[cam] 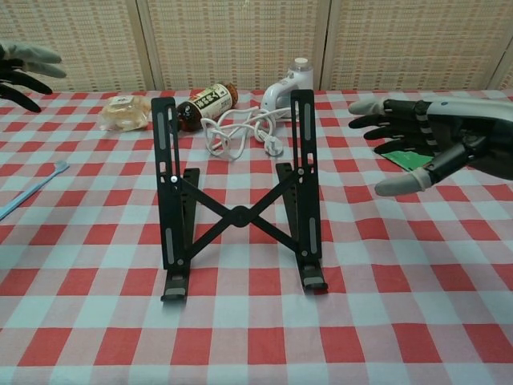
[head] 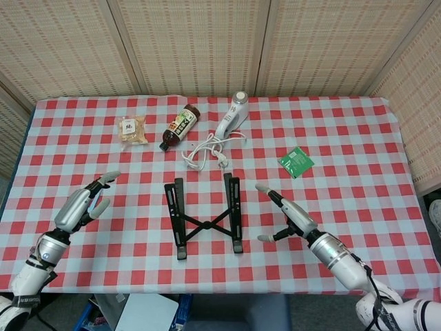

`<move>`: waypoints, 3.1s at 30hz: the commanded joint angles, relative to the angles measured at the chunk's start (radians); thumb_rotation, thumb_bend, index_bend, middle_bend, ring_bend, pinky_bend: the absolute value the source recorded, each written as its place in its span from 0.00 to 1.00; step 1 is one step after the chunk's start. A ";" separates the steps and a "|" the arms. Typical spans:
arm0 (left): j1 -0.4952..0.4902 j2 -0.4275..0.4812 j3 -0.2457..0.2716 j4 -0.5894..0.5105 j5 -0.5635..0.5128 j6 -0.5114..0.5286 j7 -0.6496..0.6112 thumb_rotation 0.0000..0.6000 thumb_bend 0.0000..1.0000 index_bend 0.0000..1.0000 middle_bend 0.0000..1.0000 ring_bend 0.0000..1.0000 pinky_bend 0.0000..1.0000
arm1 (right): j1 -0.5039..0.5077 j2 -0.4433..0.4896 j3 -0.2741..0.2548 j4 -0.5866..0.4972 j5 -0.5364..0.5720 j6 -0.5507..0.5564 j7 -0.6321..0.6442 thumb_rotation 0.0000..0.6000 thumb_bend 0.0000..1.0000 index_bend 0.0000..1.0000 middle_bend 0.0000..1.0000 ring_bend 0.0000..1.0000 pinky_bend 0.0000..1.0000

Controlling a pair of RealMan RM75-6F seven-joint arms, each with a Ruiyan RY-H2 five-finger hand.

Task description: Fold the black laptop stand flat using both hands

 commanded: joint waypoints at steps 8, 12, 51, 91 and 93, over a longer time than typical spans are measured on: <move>-0.117 -0.135 -0.043 0.140 -0.103 -0.145 -0.127 0.00 0.20 0.14 0.14 0.19 0.25 | 0.043 -0.144 0.025 0.090 0.034 -0.002 0.004 1.00 0.00 0.00 0.04 0.00 0.00; -0.150 -0.163 -0.051 0.162 -0.120 -0.188 -0.198 0.00 0.21 0.16 0.17 0.22 0.26 | 0.054 -0.175 0.027 0.103 0.035 -0.010 0.022 1.00 0.00 0.00 0.04 0.00 0.00; -0.194 0.063 0.247 -0.053 0.259 -0.012 -0.590 0.00 0.20 0.41 0.43 0.43 0.35 | -0.022 -0.011 -0.210 -0.006 -0.355 0.302 0.139 1.00 0.00 0.00 0.06 0.00 0.00; -0.212 0.128 0.348 -0.132 0.270 0.028 -0.523 0.00 0.20 0.41 0.43 0.43 0.35 | 0.163 -0.183 -0.262 0.165 -0.353 0.161 0.481 1.00 0.00 0.00 0.11 0.00 0.00; -0.214 0.130 0.349 -0.133 0.270 0.029 -0.521 0.00 0.21 0.41 0.43 0.43 0.35 | 0.163 -0.190 -0.273 0.168 -0.353 0.160 0.493 1.00 0.00 0.00 0.11 0.00 0.00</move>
